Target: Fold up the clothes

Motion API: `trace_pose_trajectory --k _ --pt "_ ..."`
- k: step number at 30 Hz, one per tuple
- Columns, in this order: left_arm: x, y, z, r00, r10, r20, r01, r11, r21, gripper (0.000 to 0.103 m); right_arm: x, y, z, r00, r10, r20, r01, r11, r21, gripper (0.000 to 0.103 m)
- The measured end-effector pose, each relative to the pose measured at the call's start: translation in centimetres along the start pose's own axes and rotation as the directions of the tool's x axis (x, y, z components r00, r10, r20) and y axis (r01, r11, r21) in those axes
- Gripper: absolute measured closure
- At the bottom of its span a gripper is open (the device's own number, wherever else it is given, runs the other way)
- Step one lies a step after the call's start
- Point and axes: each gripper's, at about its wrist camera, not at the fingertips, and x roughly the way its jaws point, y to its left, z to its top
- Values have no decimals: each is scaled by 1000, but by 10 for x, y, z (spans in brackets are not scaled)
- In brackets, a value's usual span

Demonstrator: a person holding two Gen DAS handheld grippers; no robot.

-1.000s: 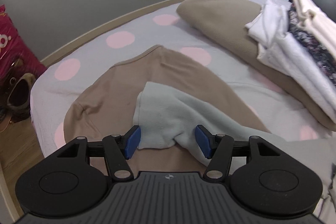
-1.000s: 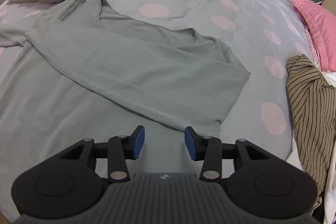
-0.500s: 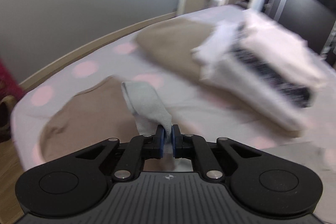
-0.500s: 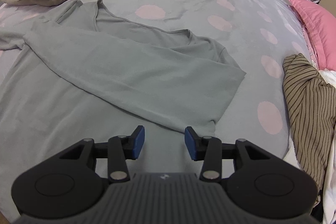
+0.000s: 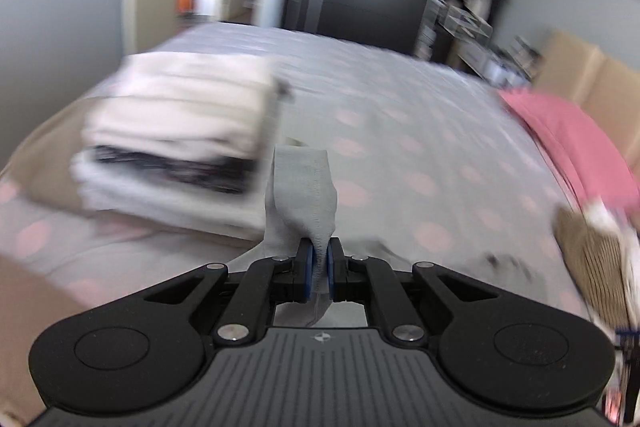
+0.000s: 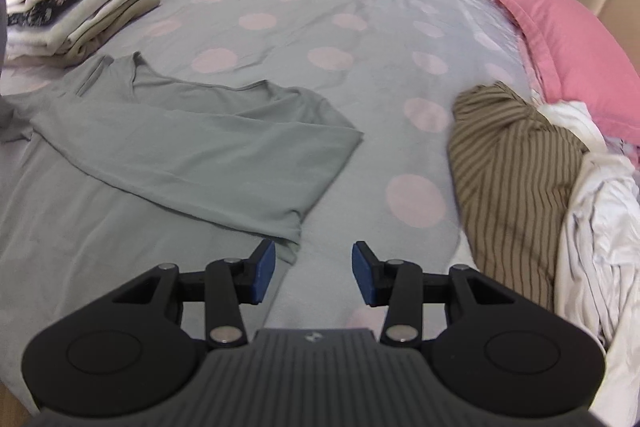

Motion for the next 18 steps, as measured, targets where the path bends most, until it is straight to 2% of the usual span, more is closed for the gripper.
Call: trace_pose_trajectory --k 4,9,13,18 --pt "30 -66 -21 994 -57 -96 70 988 137 98 -2 -10 -12 1000 3 -7 -3 1000 17 53" --pt "53 -128 -56 975 -100 -196 152 951 268 98 5 -14 -19 1000 11 -25 -10 1000 19 53" --pt "69 -161 -88 960 -106 -260 199 910 362 98 7 -14 -21 999 24 -25 -23 1000 14 53" --pt "81 -175 -122 929 -101 -355 251 878 408 97 7 -16 -20 1000 22 -15 -22 999 27 53"
